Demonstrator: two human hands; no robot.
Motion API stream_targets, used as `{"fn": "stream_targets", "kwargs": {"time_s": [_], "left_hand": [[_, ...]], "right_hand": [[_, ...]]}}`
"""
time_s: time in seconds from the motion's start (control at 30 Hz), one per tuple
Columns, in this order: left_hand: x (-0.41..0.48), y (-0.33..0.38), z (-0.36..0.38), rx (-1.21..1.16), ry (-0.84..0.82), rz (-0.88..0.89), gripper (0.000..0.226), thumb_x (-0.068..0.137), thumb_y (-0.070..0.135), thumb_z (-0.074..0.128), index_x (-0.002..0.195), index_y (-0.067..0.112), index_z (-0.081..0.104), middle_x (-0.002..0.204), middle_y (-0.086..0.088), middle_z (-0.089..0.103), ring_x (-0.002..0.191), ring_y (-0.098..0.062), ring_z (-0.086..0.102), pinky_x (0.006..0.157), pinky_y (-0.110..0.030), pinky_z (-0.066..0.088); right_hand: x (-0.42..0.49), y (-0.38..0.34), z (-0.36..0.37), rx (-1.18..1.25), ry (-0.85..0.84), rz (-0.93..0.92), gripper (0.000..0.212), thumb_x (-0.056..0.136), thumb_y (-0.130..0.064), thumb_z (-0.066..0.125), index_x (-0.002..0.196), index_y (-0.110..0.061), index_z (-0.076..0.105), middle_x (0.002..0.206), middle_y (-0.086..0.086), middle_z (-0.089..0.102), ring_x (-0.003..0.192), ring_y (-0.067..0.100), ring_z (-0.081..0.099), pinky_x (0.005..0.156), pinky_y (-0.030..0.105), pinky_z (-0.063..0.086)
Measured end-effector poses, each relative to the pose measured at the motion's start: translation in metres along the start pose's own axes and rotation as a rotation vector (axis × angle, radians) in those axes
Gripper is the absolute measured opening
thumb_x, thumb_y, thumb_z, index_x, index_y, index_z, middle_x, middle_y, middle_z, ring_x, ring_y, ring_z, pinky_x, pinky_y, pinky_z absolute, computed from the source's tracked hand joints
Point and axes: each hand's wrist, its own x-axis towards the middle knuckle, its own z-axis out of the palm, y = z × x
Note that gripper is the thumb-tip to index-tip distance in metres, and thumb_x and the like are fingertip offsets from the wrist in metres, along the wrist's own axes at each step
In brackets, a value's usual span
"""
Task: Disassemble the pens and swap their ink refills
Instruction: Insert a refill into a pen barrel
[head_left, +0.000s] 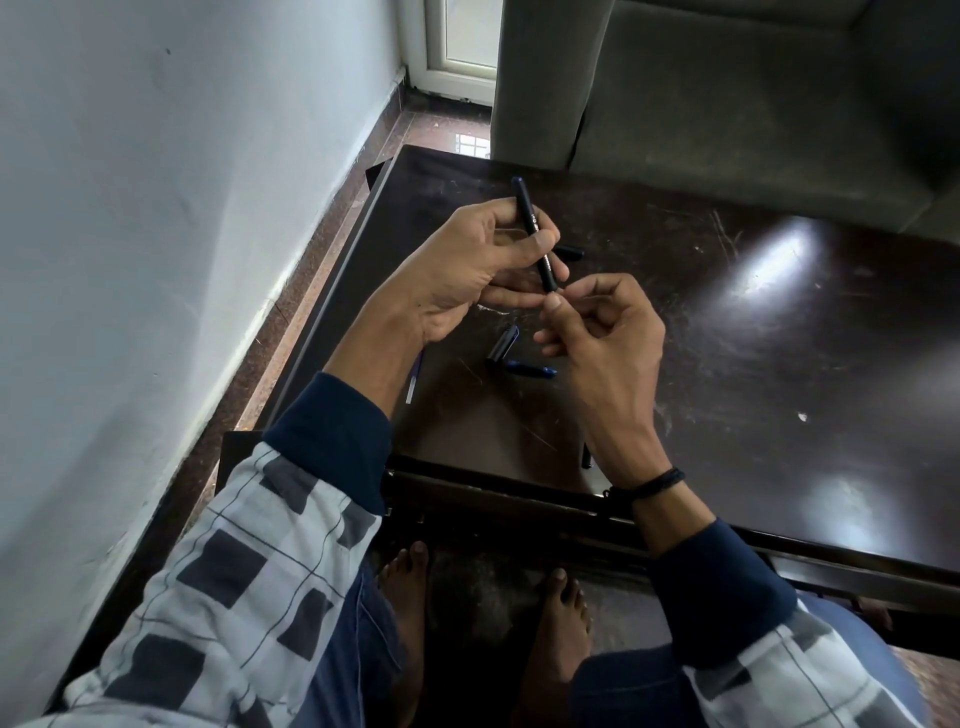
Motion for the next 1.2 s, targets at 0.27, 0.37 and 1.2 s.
{"fn": "stream_targets", "kwargs": {"time_s": [0.27,0.37,1.2], "left_hand": [[0.001,0.001,-0.002,-0.053,0.069,0.010,0.008,0.100,0.015,0.065,0.106,0.010,0.063,0.089,-0.011,0.077,0.083,-0.028,0.078,0.071,-0.034,0.064],[0.003,-0.002,-0.008,-0.095,0.174,-0.012,0.012,0.101,0.015,0.065,0.109,0.007,0.062,0.091,-0.015,0.076,0.085,-0.035,0.078,0.069,-0.032,0.064],[0.004,-0.002,-0.014,-0.079,0.271,-0.070,0.010,0.102,0.015,0.062,0.109,0.007,0.064,0.091,-0.012,0.077,0.087,-0.032,0.079,0.074,-0.034,0.064]], "right_hand": [[0.002,-0.001,-0.001,-0.100,-0.048,0.004,0.018,0.093,-0.024,0.078,0.099,-0.016,0.063,0.089,0.009,0.076,0.067,0.022,0.074,0.058,0.025,0.057],[0.003,-0.002,-0.002,-0.129,-0.096,0.020,0.023,0.093,-0.032,0.078,0.102,-0.015,0.066,0.089,0.007,0.076,0.067,0.021,0.074,0.059,0.025,0.058],[0.006,0.005,-0.006,-0.257,-0.106,0.023,0.009,0.094,-0.018,0.076,0.098,-0.025,0.073,0.090,-0.001,0.076,0.080,0.017,0.074,0.076,0.034,0.064]]}}
